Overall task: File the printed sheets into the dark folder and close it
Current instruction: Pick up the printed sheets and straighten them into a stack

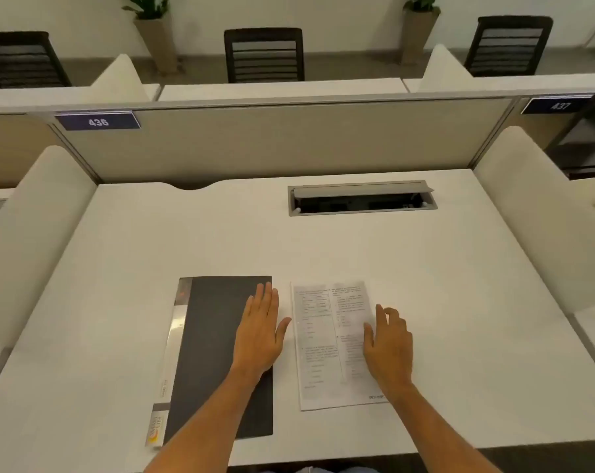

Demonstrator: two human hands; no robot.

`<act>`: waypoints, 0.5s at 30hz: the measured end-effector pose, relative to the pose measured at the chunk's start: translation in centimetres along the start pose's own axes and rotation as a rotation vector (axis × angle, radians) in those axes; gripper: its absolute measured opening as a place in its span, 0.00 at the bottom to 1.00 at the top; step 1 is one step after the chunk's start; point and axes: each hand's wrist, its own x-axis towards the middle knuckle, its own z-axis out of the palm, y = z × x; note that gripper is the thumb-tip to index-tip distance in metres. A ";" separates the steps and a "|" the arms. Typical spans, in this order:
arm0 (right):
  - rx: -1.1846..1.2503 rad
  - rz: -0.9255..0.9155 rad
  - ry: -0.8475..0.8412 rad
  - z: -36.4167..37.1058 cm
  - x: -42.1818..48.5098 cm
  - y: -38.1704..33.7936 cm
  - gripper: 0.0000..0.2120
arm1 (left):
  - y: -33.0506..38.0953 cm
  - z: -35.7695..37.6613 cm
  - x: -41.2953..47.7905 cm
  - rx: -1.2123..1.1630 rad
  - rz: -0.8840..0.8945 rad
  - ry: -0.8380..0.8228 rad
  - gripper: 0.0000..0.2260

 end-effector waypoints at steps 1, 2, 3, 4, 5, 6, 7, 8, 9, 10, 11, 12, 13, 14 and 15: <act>0.045 0.067 0.022 -0.1 0.2 0.2 0.23 | 0.5 0.4 -0.3 -0.013 -0.018 0.006 0.33; 0.094 0.155 0.024 -0.5 0.2 0.2 0.22 | 1.0 0.4 -0.6 -0.056 -0.054 0.016 0.31; 0.122 0.221 0.014 -0.6 0.2 0.4 0.21 | 1.7 0.8 -1.2 -0.078 -0.086 0.039 0.29; 0.144 0.281 -0.013 -0.8 0.1 0.4 0.21 | 2.4 1.2 -2.0 -0.101 -0.117 0.064 0.27; 0.179 0.327 -0.046 -0.8 0.2 0.5 0.22 | 3.1 1.7 -2.6 -0.128 -0.152 0.089 0.25; 0.207 0.373 -0.083 -0.8 0.2 0.6 0.23 | 4.0 2.0 -3.2 -0.157 -0.194 0.101 0.23; 0.230 0.401 -0.106 -0.8 0.3 0.8 0.24 | 4.9 2.3 -3.7 -0.191 -0.245 0.107 0.21; 0.247 0.423 -0.130 -0.8 0.4 0.8 0.26 | 5.8 2.5 -4.1 -0.243 -0.319 0.091 0.21; 0.258 0.431 -0.145 -0.8 0.5 1.0 0.27 | 6.8 2.7 -4.3 -0.309 -0.395 0.070 0.22; 0.261 0.430 -0.159 -0.7 0.5 1.0 0.27 | 7.8 2.9 -4.5 -0.365 -0.468 0.042 0.24; 0.263 0.427 -0.168 -0.7 0.5 1.0 0.28 | 8.8 3.0 -4.5 -0.405 -0.531 0.008 0.26; 0.266 0.423 -0.175 -0.6 0.4 1.0 0.28 | 9.7 3.2 -4.4 -0.419 -0.577 -0.019 0.28; 0.269 0.419 -0.178 -0.6 0.3 1.0 0.28 | 10.4 3.3 -4.3 -0.421 -0.616 -0.037 0.28; 0.271 0.418 -0.182 -0.5 0.3 0.9 0.29 | 11.0 3.4 -4.1 -0.422 -0.644 -0.044 0.26; 0.276 0.413 -0.186 -0.5 0.1 0.8 0.30 | 11.5 3.5 -3.9 -0.428 -0.668 -0.043 0.23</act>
